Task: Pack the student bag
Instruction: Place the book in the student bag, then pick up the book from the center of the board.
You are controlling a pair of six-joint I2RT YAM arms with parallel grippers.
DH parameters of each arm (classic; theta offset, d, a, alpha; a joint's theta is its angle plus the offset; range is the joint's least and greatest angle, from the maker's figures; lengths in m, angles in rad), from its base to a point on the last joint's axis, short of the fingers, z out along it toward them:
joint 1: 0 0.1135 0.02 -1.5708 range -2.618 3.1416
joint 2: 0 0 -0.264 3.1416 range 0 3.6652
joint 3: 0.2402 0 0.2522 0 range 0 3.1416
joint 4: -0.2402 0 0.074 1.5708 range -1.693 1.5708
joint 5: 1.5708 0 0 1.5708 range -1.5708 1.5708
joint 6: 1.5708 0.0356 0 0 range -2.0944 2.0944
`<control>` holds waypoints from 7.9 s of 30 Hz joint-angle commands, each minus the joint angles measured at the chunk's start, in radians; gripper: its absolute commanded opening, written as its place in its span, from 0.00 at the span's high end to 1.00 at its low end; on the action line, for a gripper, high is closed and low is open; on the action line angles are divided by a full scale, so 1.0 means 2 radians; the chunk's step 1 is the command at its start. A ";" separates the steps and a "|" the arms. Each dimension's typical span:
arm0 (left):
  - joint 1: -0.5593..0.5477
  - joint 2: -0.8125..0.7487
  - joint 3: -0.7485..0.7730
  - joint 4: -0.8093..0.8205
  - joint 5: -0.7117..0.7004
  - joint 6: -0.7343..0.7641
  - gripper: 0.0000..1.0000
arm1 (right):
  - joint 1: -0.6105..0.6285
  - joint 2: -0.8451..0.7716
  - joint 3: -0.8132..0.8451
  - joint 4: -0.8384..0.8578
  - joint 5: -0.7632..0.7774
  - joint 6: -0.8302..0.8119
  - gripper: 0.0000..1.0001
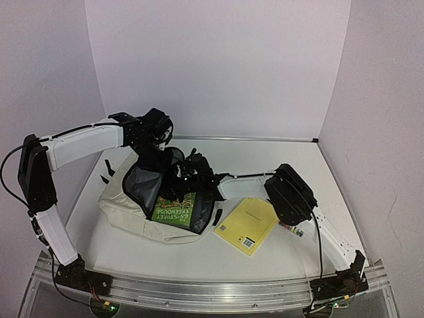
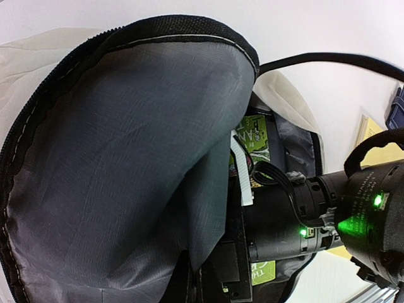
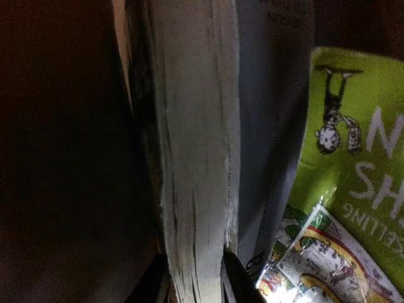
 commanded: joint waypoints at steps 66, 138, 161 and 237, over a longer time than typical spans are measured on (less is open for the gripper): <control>-0.117 0.270 0.141 0.153 0.224 -0.048 0.30 | -0.284 -0.534 -0.665 -0.326 -0.025 -0.380 0.15; -0.036 0.046 -0.153 0.280 0.125 -0.188 0.53 | -0.176 -0.265 -0.389 -0.179 0.000 -0.361 0.31; -0.053 0.022 -0.197 0.481 0.197 -0.190 0.79 | -0.156 -0.240 -0.415 -0.075 -0.090 -0.291 0.44; 0.027 -0.178 -0.160 0.063 -0.049 -0.142 0.19 | -0.147 -0.317 -0.494 0.357 -0.164 0.037 1.00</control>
